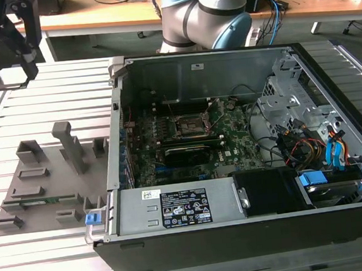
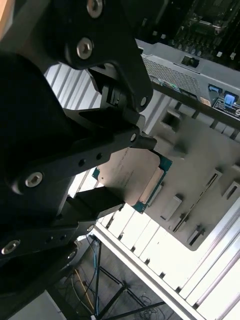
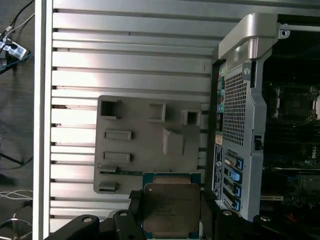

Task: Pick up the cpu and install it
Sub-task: 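Pick up the cpu and move it towards the insertion slot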

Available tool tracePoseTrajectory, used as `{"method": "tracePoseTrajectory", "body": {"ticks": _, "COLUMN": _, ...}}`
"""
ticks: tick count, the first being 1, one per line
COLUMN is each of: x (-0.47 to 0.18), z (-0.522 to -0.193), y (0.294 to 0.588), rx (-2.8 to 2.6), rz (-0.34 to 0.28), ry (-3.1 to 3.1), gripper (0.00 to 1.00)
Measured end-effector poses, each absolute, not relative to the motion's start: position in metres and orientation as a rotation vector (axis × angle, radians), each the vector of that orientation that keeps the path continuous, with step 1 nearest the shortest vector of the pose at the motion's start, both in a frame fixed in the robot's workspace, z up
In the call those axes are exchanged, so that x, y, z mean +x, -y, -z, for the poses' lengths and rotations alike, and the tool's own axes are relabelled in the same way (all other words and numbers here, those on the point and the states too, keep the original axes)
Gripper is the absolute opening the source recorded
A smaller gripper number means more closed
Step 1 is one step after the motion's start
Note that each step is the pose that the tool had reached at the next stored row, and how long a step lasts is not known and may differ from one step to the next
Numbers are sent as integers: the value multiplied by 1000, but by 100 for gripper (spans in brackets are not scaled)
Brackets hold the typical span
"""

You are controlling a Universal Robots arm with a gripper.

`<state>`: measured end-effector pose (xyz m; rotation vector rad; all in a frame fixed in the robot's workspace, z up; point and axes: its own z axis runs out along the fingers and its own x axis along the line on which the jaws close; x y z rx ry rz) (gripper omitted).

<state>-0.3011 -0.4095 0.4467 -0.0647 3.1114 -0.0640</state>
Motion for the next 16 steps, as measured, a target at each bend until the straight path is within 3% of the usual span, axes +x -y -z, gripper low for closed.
{"method": "tracePoseTrajectory", "body": {"ticks": 16, "x": -215, "z": -447, "y": 408, "rx": -65, "rz": 71, "ry": -3113, "gripper": 55}}
